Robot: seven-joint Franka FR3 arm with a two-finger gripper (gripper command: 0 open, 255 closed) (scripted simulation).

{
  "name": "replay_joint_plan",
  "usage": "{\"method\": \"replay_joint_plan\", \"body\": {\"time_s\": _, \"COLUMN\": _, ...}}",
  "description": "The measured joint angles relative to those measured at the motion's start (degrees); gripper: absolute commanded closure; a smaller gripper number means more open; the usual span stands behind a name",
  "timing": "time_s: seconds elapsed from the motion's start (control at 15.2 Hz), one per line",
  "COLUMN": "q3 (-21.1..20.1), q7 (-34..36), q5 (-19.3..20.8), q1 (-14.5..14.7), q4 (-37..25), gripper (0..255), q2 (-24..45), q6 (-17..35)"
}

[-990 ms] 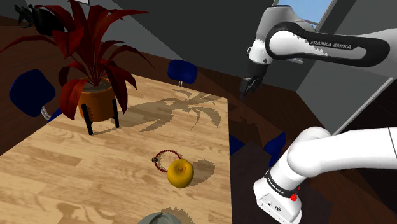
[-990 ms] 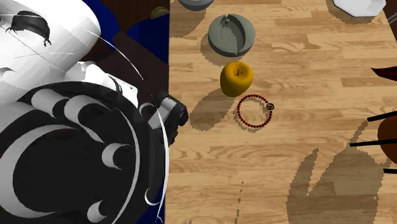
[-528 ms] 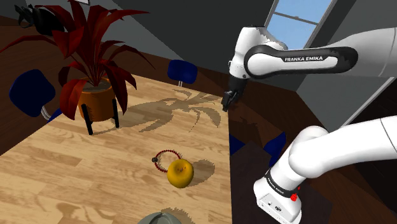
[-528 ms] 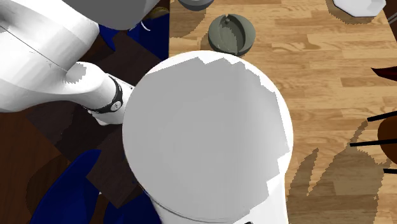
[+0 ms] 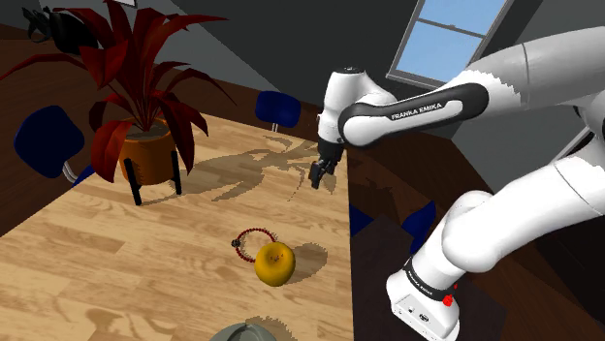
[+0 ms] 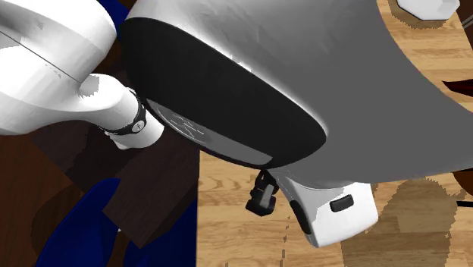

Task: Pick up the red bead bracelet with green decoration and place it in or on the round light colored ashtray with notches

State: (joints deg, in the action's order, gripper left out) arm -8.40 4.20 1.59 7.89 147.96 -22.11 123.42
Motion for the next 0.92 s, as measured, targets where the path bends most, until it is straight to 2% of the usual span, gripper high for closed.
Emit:
{"method": "replay_joint_plan", "body": {"time_s": 0.46, "q3": -4.2, "q7": 3.95, "q5": 1.84, "q1": 2.02, "q4": -2.39, "gripper": 0, "q2": 14.17, "q6": 11.88}}
{"method": "replay_joint_plan", "body": {"time_s": 0.92, "q3": -6.68, "q7": 10.14, "q5": 8.27, "q1": 4.4, "q4": -8.71, "gripper": 0, "q2": 29.62, "q6": 20.58}}
